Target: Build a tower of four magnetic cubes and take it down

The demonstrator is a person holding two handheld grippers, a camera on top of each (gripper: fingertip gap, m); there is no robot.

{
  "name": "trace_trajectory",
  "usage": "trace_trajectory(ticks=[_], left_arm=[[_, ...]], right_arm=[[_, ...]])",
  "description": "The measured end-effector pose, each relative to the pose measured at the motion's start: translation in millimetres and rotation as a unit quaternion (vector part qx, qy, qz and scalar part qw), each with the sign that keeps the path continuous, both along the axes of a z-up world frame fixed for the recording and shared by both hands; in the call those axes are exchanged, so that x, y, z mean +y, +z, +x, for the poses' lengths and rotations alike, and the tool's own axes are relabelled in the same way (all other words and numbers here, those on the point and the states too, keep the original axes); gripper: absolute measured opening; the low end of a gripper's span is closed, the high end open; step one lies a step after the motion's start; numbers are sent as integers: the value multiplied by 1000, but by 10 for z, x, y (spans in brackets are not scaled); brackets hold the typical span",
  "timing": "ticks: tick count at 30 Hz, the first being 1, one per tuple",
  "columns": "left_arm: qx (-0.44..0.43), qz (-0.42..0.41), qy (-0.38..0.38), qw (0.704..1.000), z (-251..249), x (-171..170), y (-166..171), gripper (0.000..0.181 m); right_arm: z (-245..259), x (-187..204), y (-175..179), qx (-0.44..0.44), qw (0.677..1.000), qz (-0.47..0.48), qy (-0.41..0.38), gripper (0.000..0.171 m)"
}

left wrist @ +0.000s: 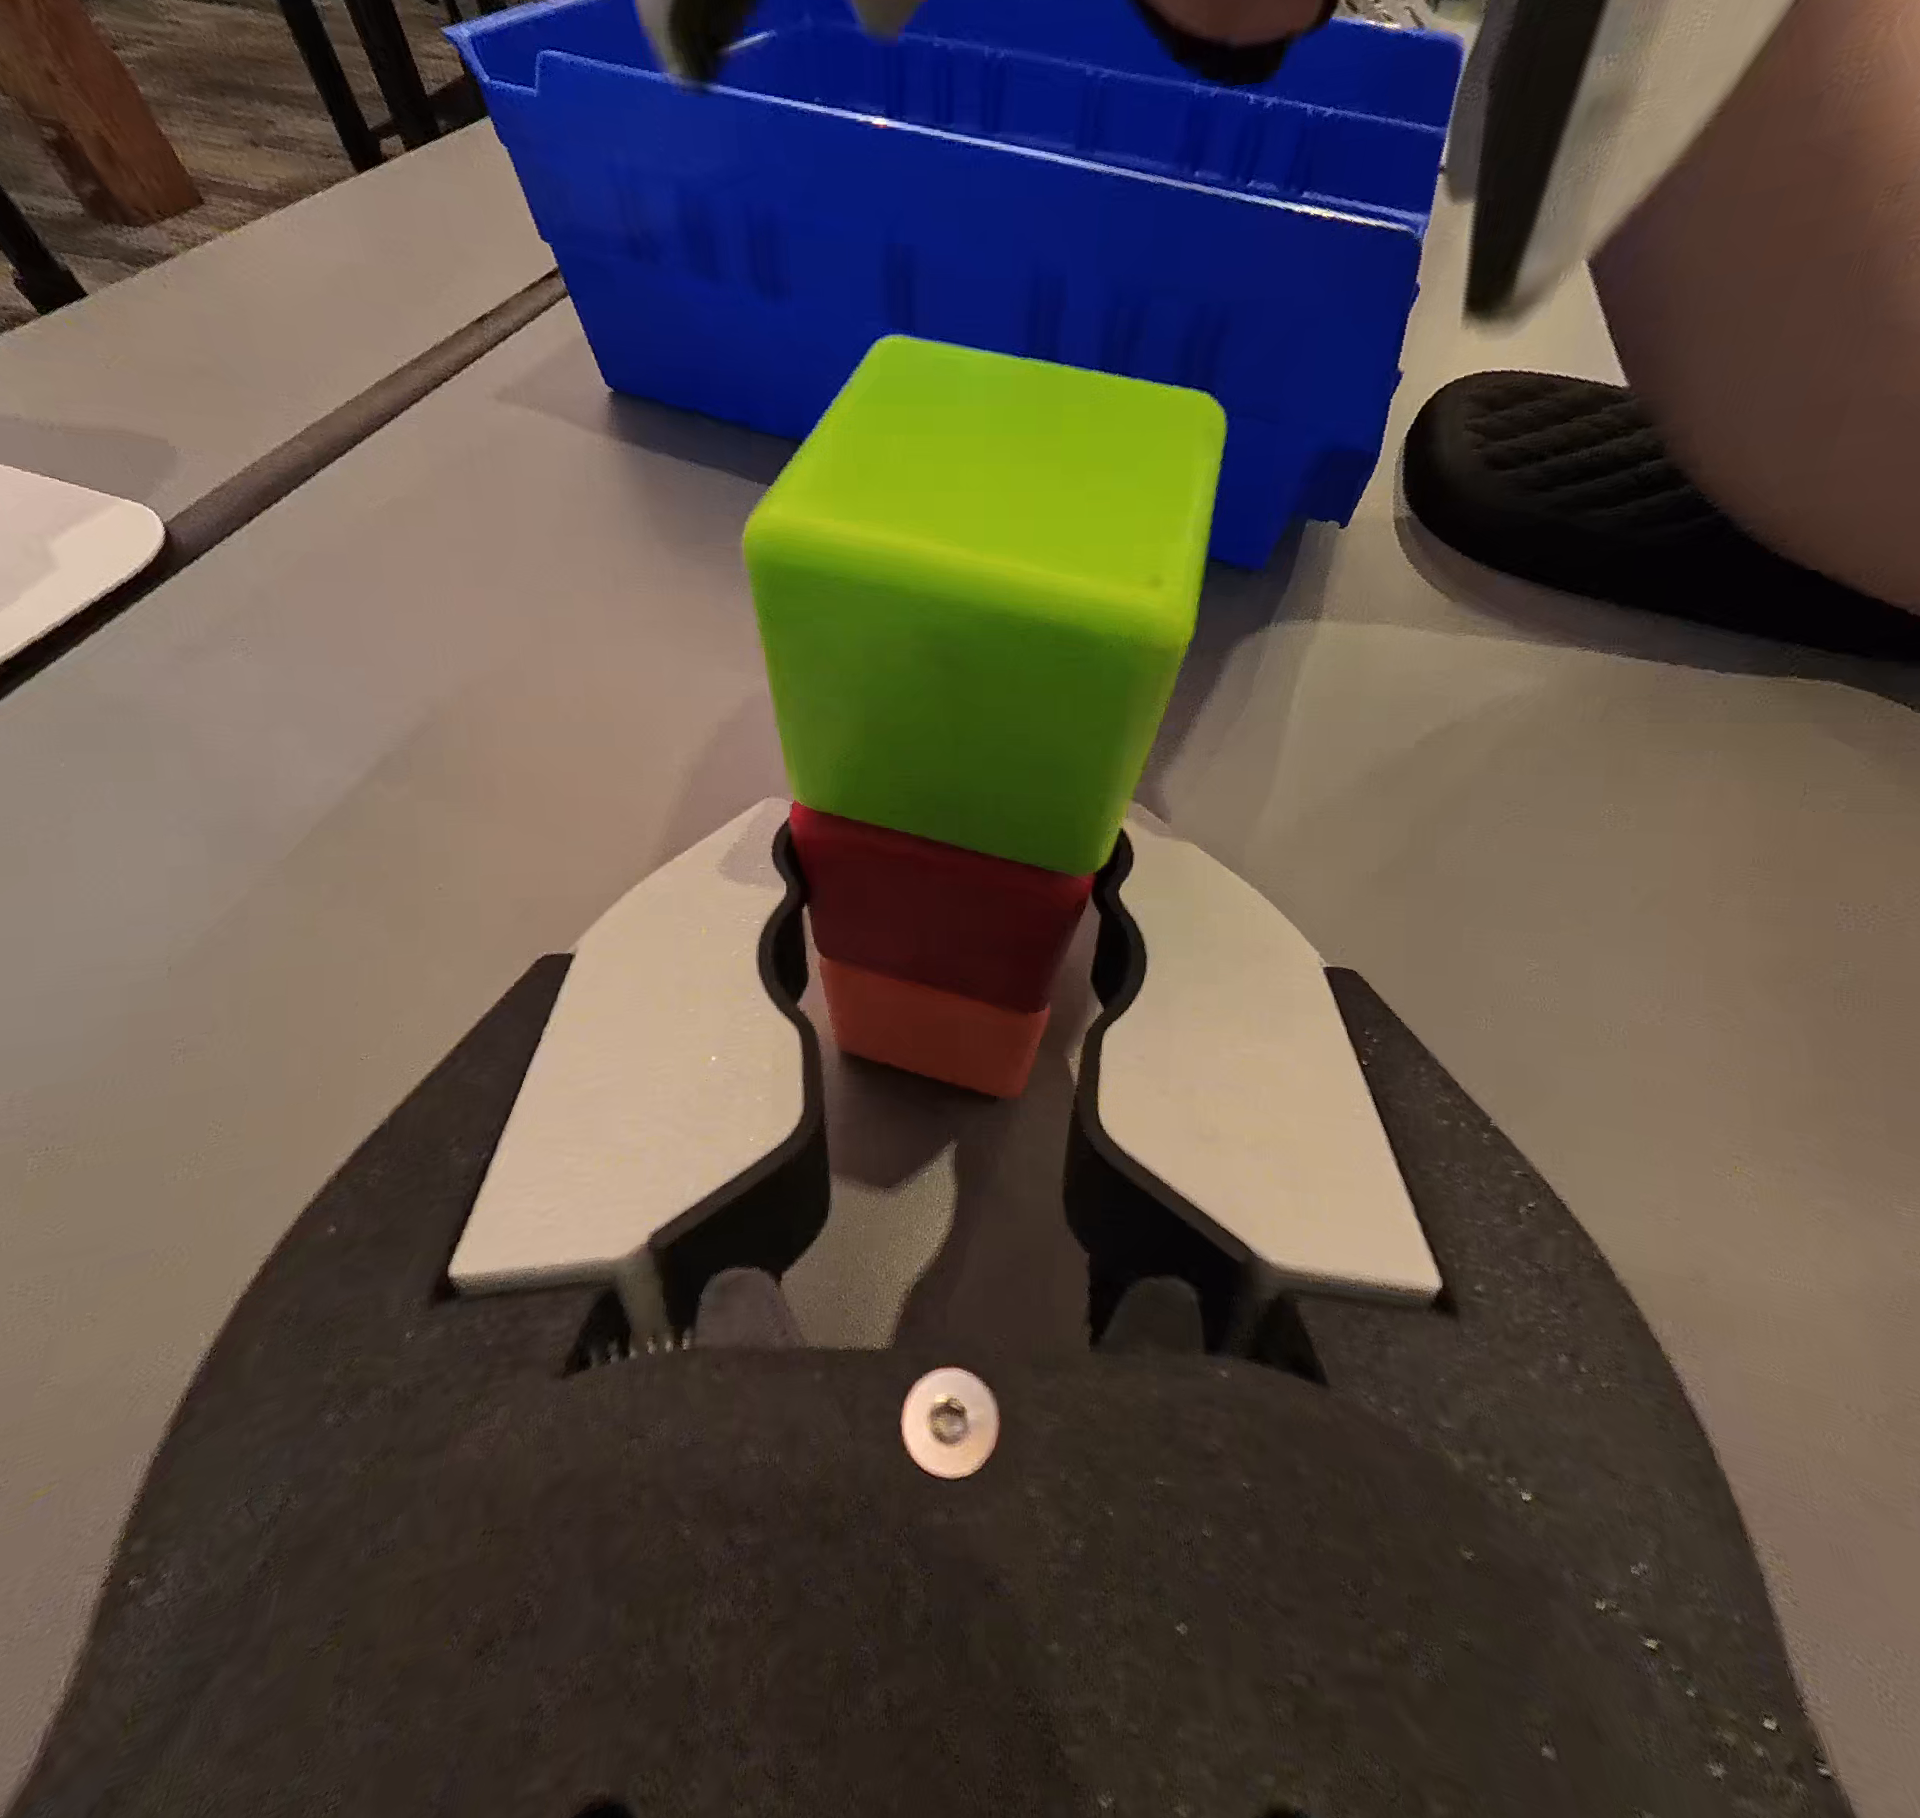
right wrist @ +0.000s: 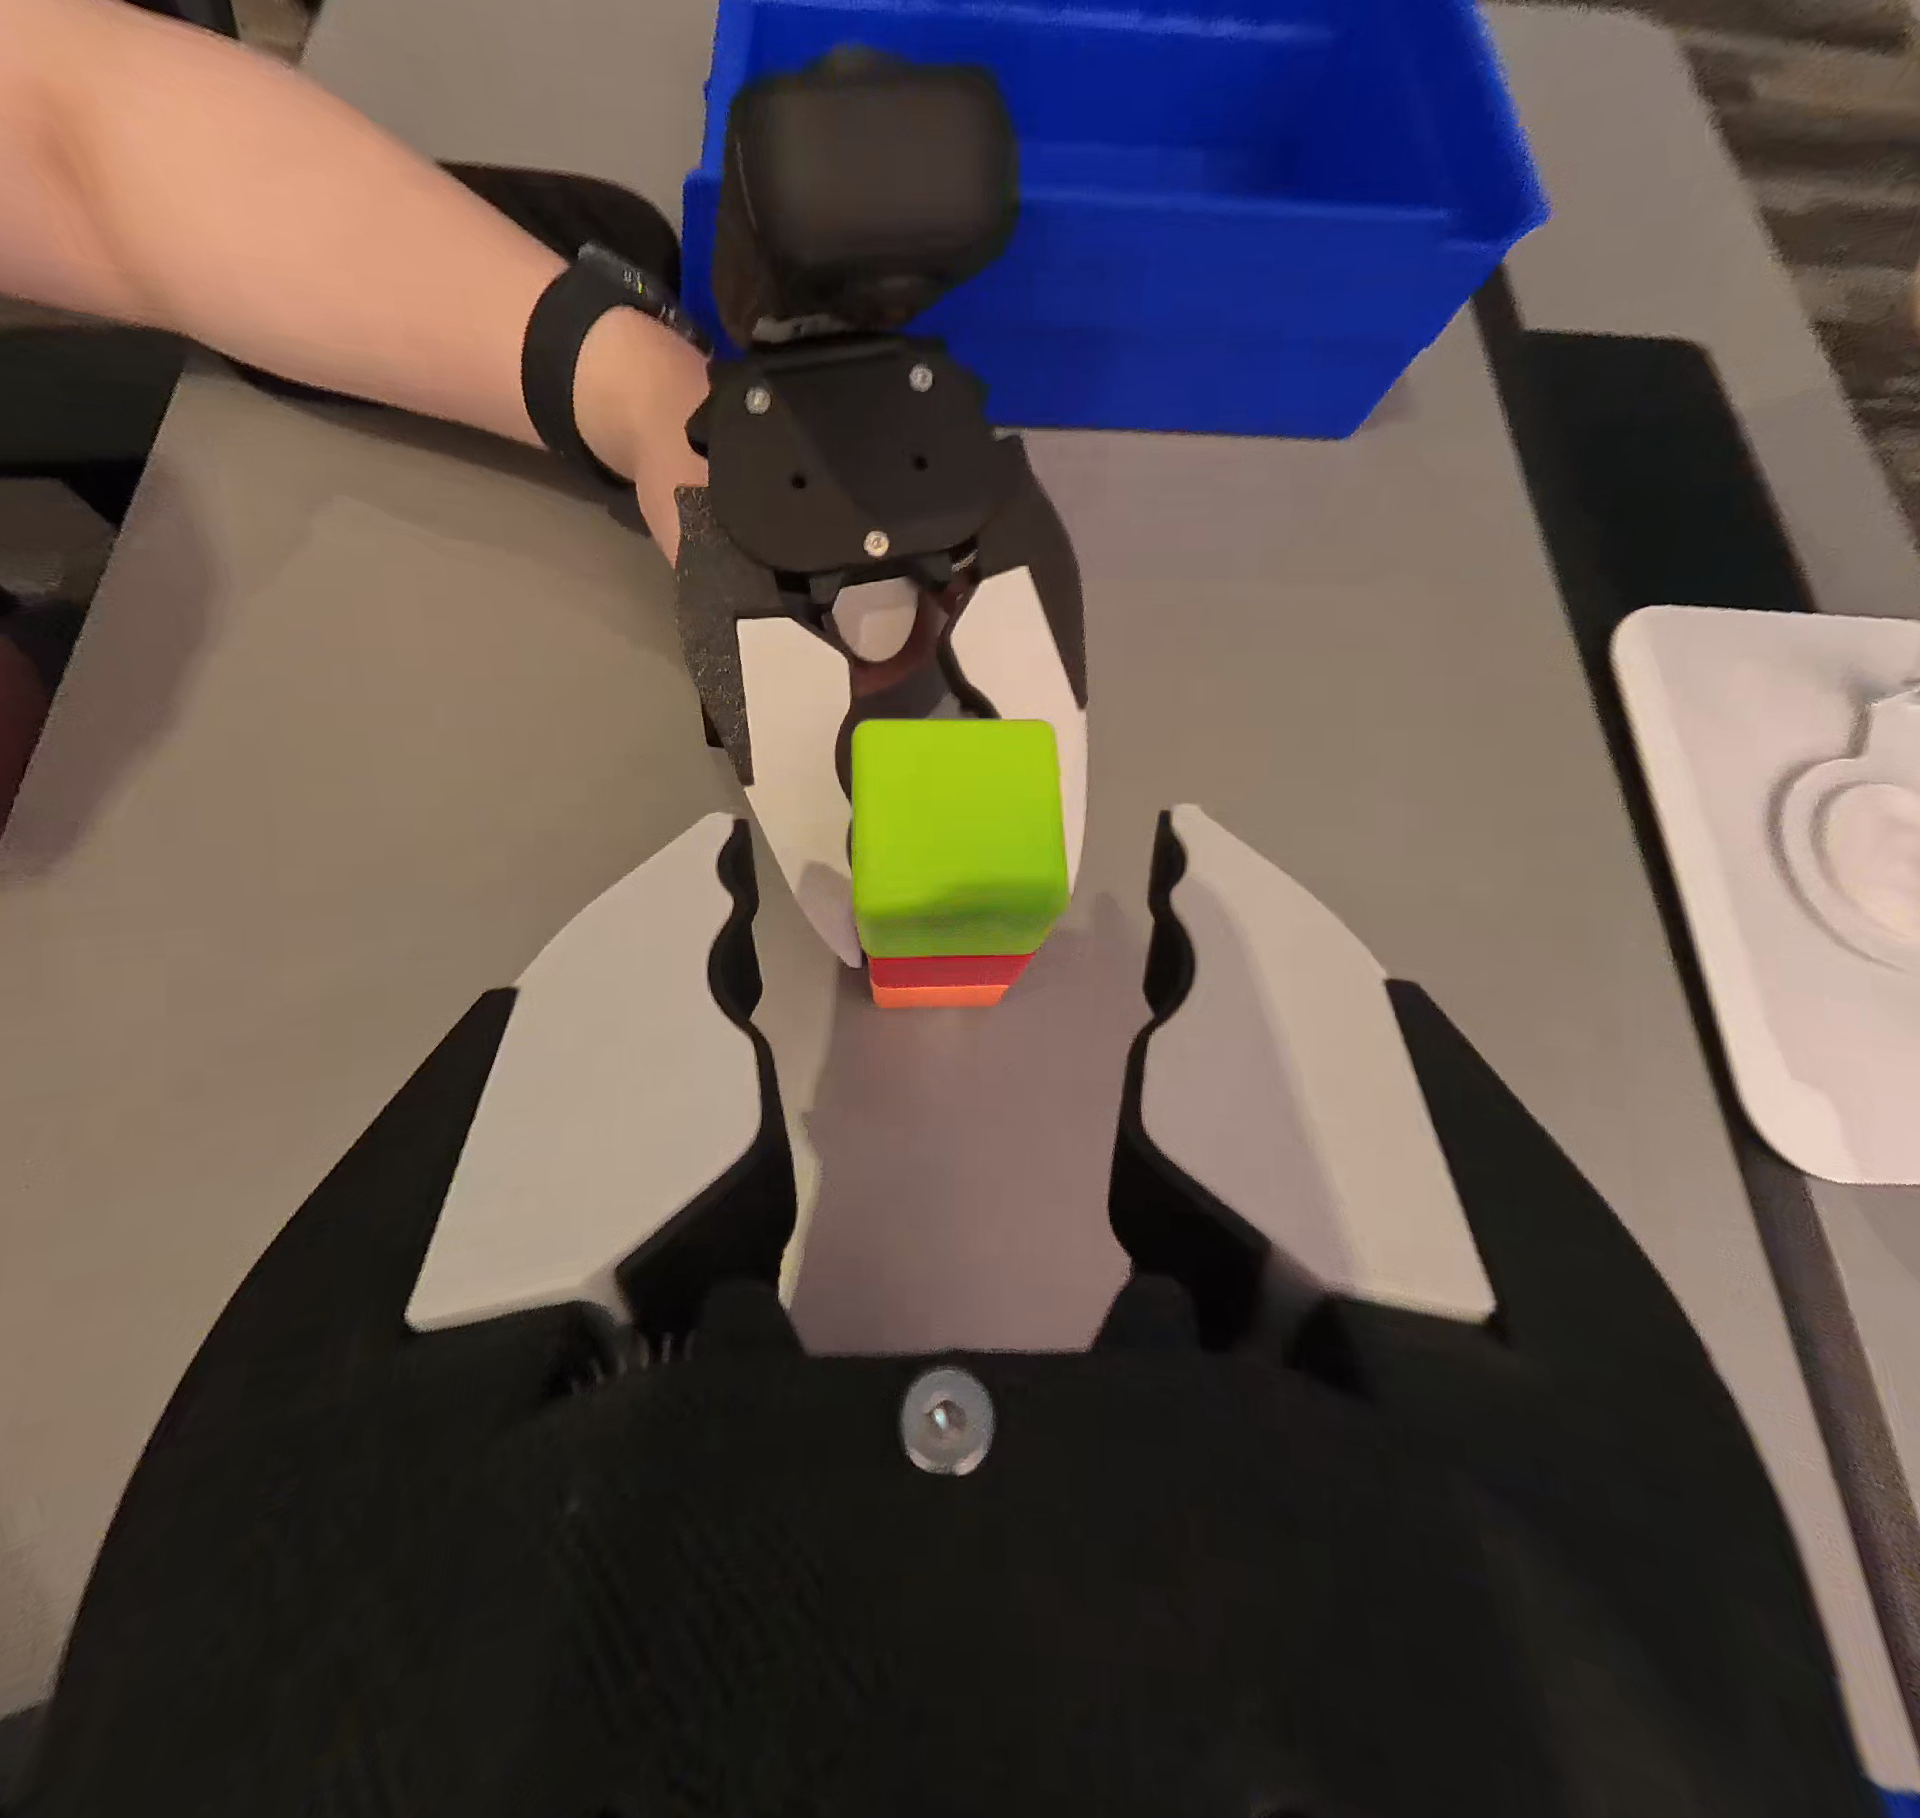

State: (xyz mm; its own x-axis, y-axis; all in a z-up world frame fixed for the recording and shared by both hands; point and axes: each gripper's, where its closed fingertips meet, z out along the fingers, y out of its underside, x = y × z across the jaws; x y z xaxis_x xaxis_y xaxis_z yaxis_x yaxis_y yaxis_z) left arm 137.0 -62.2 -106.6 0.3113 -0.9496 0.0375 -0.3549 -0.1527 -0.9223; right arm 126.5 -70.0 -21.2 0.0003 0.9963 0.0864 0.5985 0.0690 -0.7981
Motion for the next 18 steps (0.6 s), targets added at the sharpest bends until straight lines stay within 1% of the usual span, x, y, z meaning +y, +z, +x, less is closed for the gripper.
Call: trace_trajectory(ticks=[5,8,10,18], left_arm=[[1,3,-12,1000,3,-19,-1,52],[1,3,-13,1000,5,-20,-1,52],[1,3,-13,1000,5,-20,-1,52],[6,11,-11,1000,9,-7,-1,51]], right_arm=[[-131,12,-238,-38,999,-3,-4,74],[-133,30,-348,-61,998,-9,-10,70],[-142,24,-381,-69,998,-8,-7,50],[-136,25,-377,-89,996,-6,-17,50]])
